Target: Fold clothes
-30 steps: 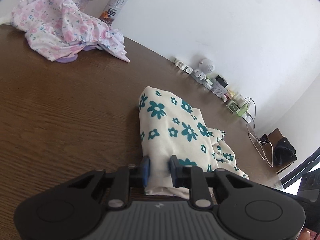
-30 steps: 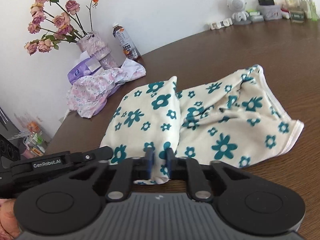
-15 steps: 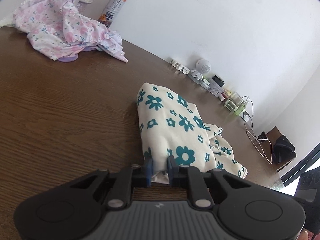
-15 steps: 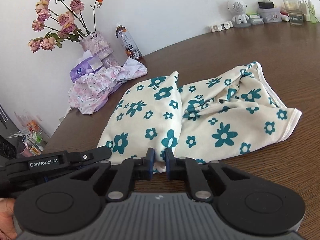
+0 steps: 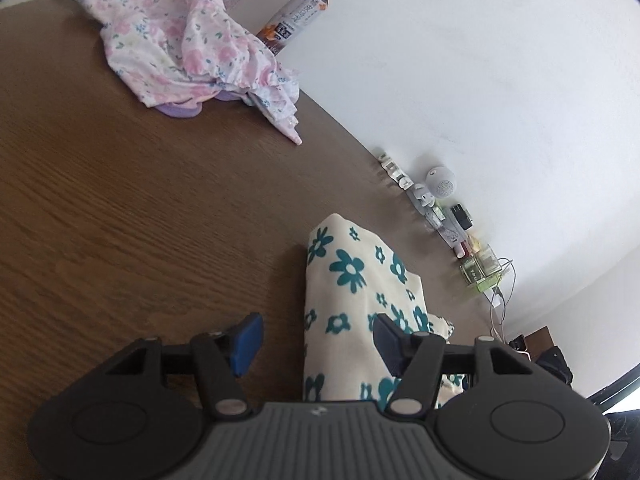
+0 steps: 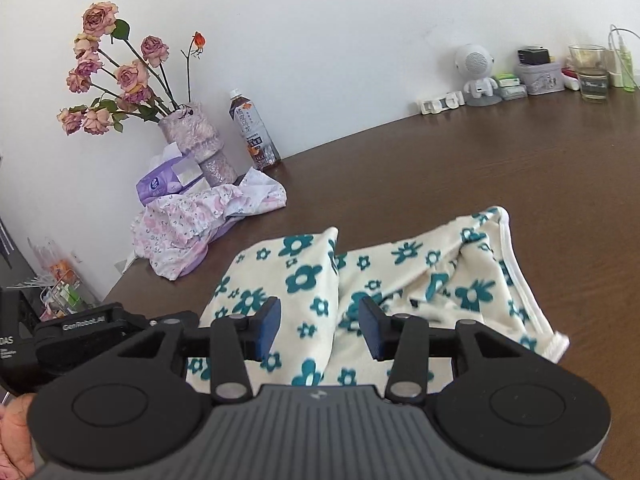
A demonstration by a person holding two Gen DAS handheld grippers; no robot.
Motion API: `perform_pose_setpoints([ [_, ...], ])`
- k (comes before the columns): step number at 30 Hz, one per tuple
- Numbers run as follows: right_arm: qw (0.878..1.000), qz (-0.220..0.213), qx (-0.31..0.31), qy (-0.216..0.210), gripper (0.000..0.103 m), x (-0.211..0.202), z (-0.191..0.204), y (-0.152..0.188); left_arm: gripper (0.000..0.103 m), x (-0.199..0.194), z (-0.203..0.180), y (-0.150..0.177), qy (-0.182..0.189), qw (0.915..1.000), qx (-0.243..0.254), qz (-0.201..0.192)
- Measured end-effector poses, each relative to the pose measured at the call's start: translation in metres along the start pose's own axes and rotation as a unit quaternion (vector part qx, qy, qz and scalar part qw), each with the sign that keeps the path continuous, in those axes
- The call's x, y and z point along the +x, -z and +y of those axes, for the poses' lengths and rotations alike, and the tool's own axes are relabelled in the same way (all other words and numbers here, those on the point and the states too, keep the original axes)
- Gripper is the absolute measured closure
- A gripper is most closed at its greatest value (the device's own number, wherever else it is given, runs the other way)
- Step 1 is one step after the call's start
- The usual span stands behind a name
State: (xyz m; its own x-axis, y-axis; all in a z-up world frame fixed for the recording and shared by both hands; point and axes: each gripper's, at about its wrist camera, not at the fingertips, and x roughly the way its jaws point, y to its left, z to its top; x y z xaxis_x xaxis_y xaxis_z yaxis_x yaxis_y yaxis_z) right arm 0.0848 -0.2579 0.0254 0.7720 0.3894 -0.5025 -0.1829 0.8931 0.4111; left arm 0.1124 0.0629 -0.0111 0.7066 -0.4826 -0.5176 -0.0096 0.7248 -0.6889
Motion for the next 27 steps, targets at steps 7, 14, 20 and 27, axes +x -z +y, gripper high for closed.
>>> perform_pose_setpoints([
  [7,1.000,0.016,0.006,-0.010,0.059,0.009,-0.029,-0.014,0.055,0.025,-0.006,-0.002,0.017,0.9996,-0.003,0.022],
  [14,1.000,0.025,0.008,-0.001,0.058,0.008,-0.067,-0.023,0.074,0.024,-0.013,0.001,0.008,0.9997,0.009,0.021],
  [20,0.998,0.041,-0.038,-0.021,0.058,0.004,-0.080,-0.028,0.079,0.022,-0.037,-0.003,-0.015,0.9976,0.067,0.012],
  [27,0.990,0.070,-0.115,-0.047,0.058,0.006,-0.079,-0.033,0.081,0.018,-0.084,-0.005,-0.077,0.9829,0.167,-0.011],
])
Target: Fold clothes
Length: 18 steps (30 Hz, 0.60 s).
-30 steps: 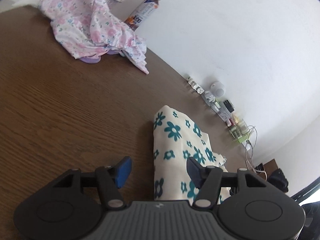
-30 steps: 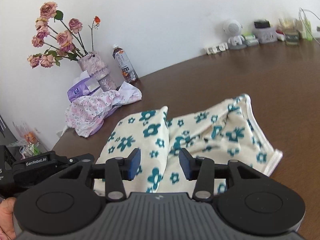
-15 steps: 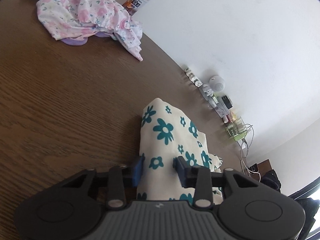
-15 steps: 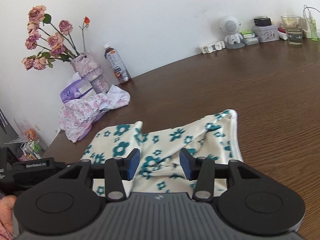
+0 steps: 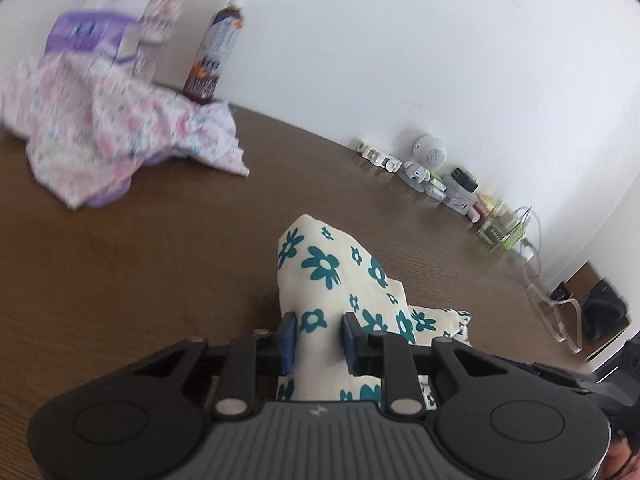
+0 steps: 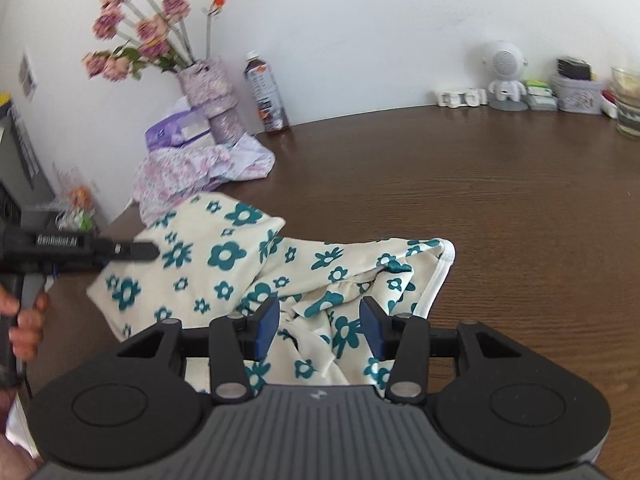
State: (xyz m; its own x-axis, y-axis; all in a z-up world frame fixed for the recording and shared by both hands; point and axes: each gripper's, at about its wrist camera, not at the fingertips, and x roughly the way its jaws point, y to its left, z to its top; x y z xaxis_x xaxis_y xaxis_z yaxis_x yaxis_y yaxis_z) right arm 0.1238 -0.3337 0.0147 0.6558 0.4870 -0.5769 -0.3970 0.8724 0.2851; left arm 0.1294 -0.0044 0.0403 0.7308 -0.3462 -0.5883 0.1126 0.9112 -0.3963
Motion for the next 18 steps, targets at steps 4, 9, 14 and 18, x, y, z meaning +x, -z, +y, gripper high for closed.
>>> perform_pose_setpoints([
  [4,0.998,0.019,-0.061,-0.021,0.058,0.001,0.001,-0.002,0.081,-0.002,-0.032,-0.005,-0.042,0.9972,0.060,-0.012],
  [9,0.991,0.047,-0.119,-0.043,0.061,0.003,-0.005,-0.001,0.082,0.000,-0.065,-0.005,-0.089,0.9902,0.105,-0.026],
  [14,0.987,0.065,-0.124,-0.074,0.062,0.007,-0.016,0.004,0.082,0.001,-0.098,0.003,-0.134,0.9767,0.162,-0.043],
  [18,0.988,0.059,-0.091,-0.106,0.062,0.007,-0.031,0.006,0.082,0.007,-0.127,0.015,-0.172,0.9542,0.239,-0.054],
])
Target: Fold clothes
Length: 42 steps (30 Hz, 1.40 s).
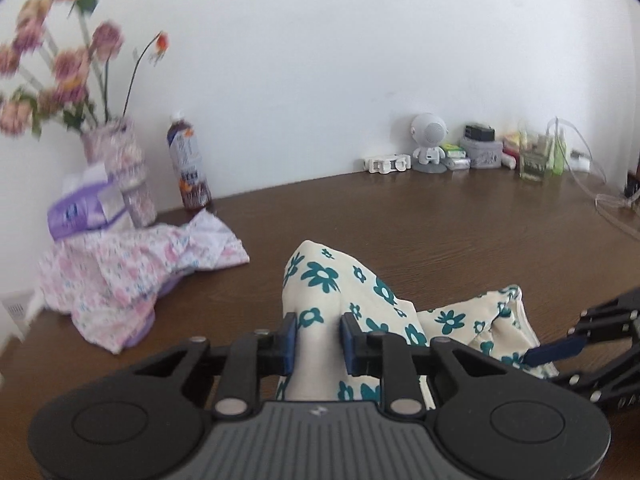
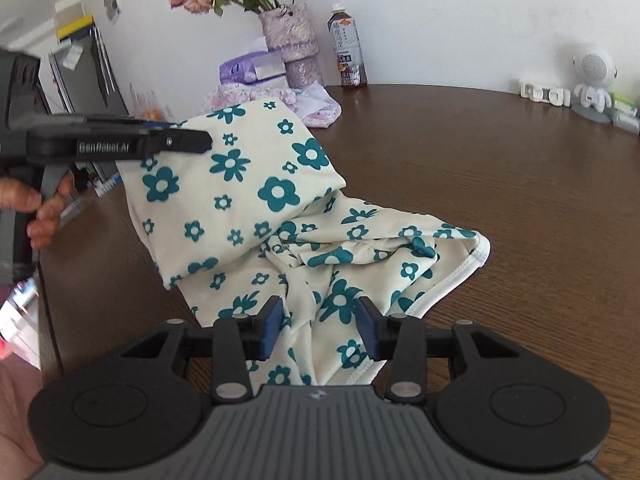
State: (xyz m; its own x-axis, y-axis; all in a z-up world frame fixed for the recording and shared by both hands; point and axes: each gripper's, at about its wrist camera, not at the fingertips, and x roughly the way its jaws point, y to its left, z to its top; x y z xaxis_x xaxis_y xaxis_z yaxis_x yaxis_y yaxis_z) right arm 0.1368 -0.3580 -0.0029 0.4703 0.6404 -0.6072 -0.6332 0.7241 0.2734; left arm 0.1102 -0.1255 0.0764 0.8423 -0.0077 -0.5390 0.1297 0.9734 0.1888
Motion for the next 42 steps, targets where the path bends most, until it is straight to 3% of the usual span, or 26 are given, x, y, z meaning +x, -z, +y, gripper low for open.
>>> perform_pose_setpoints([
  [4,1.000,-0.004,0.017,-0.015,0.062,-0.004,-0.004,0.004,0.082,-0.006,-0.035,0.000,-0.036,0.9948,0.094,-0.015],
  [9,1.000,-0.009,0.021,-0.020,0.061,-0.007,-0.003,0.007,0.082,-0.008,-0.075,0.003,-0.062,0.9781,0.196,-0.032],
  [16,0.999,-0.021,0.044,-0.019,0.061,-0.016,-0.016,0.008,0.082,-0.013,-0.116,0.011,-0.062,0.9619,0.261,-0.051],
  [23,0.995,-0.044,0.091,0.026,0.061,-0.032,-0.046,0.005,0.082,-0.010,-0.154,0.016,-0.028,0.9512,0.301,-0.063],
  [31,0.981,-0.079,0.164,0.068,0.058,-0.050,-0.087,0.009,0.082,0.003,-0.202,0.031,0.019,0.9382,0.340,-0.065],
  [35,0.979,-0.074,0.177,0.073,0.058,-0.048,-0.094,0.010,0.079,0.003,-0.208,0.034,0.057,0.9433,0.322,-0.056],
  [42,0.978,-0.073,0.184,0.066,0.058,-0.046,-0.097,0.013,0.078,-0.025,-0.176,0.011,0.122,0.9704,0.201,-0.057],
])
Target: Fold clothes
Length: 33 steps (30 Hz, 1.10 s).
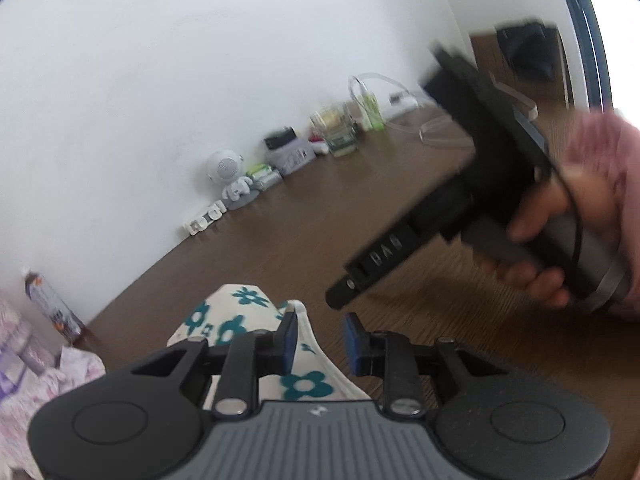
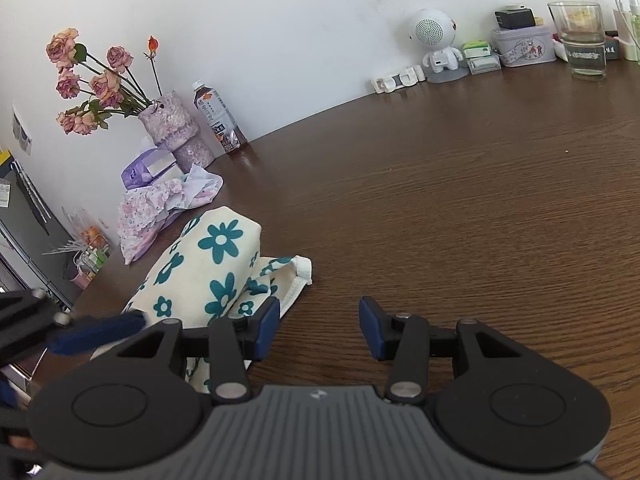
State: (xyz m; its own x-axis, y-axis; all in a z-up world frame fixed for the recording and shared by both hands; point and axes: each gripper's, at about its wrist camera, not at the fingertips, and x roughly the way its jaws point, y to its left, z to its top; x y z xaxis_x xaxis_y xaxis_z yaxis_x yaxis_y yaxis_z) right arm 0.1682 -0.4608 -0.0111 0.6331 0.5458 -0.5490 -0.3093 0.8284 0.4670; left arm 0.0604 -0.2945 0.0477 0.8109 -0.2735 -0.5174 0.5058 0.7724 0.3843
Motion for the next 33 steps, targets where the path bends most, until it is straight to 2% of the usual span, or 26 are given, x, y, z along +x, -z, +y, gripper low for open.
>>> perform_pose_setpoints([
  [2,1.000,-0.001,0.000,-0.003,0.058,0.000,0.000,0.001,0.074,-0.015,0.019,-0.001,-0.001,0.9991,-0.041,-0.008],
  [6,1.000,-0.005,0.004,-0.007,0.058,0.000,-0.001,0.001,0.071,-0.032,0.060,0.013,-0.026,0.9928,-0.117,0.004],
  [9,1.000,-0.017,0.010,-0.005,0.058,-0.003,0.000,0.002,0.072,-0.026,0.082,0.027,0.012,0.9838,-0.178,0.019],
  [11,0.999,-0.035,0.018,-0.005,0.058,-0.008,0.003,0.004,0.073,-0.016,0.084,0.032,0.036,0.9806,-0.190,0.030],
  [14,0.998,-0.061,0.027,-0.010,0.058,-0.015,0.009,0.008,0.074,-0.004,0.081,0.034,0.070,0.9816,-0.174,0.038],
  [18,0.996,-0.084,0.023,-0.009,0.058,-0.022,0.024,0.015,0.074,0.013,0.073,0.031,0.080,0.9871,-0.132,0.042],
  [22,0.996,-0.093,0.008,-0.009,0.058,-0.020,0.048,0.014,0.074,0.014,0.071,0.030,0.088,0.9894,-0.109,0.037],
  [27,0.997,-0.081,0.004,0.014,0.058,0.003,0.078,-0.007,0.072,0.017,0.074,0.032,0.109,0.9882,-0.101,0.037],
  [31,0.997,-0.043,0.007,0.060,0.059,0.031,0.082,-0.024,0.071,0.015,0.083,0.033,0.130,0.9865,-0.097,0.021],
  [33,0.997,-0.030,0.019,0.072,0.061,0.039,0.078,-0.024,0.068,0.009,0.101,0.035,0.144,0.9821,-0.121,0.007],
])
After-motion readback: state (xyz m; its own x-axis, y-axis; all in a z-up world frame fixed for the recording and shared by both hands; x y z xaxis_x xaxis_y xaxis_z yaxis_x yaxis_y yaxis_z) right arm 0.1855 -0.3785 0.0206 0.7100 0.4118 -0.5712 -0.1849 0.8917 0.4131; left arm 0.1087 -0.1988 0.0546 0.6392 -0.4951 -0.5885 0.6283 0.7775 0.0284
